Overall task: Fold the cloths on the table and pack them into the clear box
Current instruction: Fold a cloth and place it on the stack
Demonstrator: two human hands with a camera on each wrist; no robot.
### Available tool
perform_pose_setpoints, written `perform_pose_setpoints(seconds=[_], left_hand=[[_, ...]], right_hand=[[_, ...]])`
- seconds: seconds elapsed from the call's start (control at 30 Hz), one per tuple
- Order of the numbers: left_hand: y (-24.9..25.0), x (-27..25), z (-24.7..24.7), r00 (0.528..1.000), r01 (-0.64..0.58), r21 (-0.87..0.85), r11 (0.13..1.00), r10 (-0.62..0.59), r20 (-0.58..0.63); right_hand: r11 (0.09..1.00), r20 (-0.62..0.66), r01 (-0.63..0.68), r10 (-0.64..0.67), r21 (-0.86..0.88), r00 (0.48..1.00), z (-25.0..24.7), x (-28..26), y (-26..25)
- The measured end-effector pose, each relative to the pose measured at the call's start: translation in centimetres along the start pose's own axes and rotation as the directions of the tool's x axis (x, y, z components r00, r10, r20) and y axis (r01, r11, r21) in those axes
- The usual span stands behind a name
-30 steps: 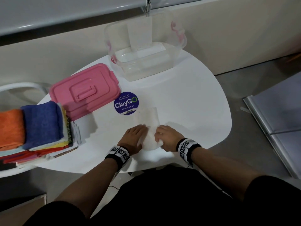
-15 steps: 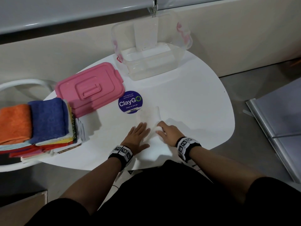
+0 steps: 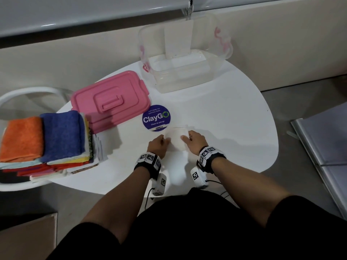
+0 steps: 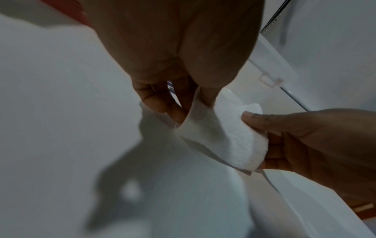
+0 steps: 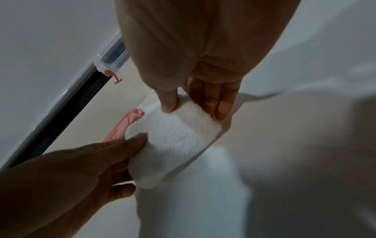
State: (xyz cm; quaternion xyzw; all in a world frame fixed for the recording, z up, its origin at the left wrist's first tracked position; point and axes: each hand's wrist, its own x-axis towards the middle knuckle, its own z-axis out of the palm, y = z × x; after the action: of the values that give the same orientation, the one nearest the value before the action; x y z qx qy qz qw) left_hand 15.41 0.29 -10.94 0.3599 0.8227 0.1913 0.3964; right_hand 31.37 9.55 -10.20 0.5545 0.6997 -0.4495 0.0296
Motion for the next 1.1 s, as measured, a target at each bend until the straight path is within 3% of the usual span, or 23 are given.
perform_pose_setpoints(seconds=[0.17, 0.3, 0.47, 0.63, 0.73, 0.83, 0.97, 1.1], left_hand=[[0.3, 1.0, 0.4, 0.998, 0.063, -0.059, 0.996, -0.064, -0.017], [0.5, 1.1, 1.1, 0.991, 0.117, -0.110, 0.987, -0.123, -0.053], [1.0, 1.0, 1.0, 0.951, 0.290, -0.138, 0.947, -0.301, -0.071], [0.3, 0.8, 1.2, 0.978, 0.202, -0.077, 0.976, -0.205, -0.040], [-0.8, -0.5, 0.4, 0.962, 0.235, -0.229, 0.945, -0.259, -0.083], [-3.7, -2.0, -1.0, 0.944, 0.253, -0.394, 0.884, -0.315, -0.101], [-9.3, -4.0, -3.8, 0.932, 0.257, -0.490, 0.833, -0.348, -0.103], [-13.8, -6.2, -6.9, 0.905, 0.216, -0.560, 0.800, -0.380, -0.193]], right_hand=[[0.988, -0.067, -0.082, 0.092, 0.133, 0.994, 0.7, 0.9, -0.7], [0.981, -0.102, -0.152, 0.165, 0.123, 0.981, 1.5, 2.2, -1.3], [0.948, -0.132, -0.295, 0.309, 0.118, 0.942, 0.8, 2.5, -1.4], [0.979, 0.006, -0.202, 0.202, -0.003, 0.979, 0.8, 2.8, -1.6], [0.979, 0.069, -0.198, 0.194, 0.057, 0.979, 1.7, 2.1, -2.7], [0.983, 0.114, -0.122, 0.106, 0.139, 0.988, 3.5, 1.2, -4.5], [0.951, 0.293, -0.153, 0.070, 0.269, 0.954, 7.4, -0.5, -7.9], [0.915, 0.399, -0.193, 0.038, 0.355, 0.916, 11.0, -2.4, -10.5]])
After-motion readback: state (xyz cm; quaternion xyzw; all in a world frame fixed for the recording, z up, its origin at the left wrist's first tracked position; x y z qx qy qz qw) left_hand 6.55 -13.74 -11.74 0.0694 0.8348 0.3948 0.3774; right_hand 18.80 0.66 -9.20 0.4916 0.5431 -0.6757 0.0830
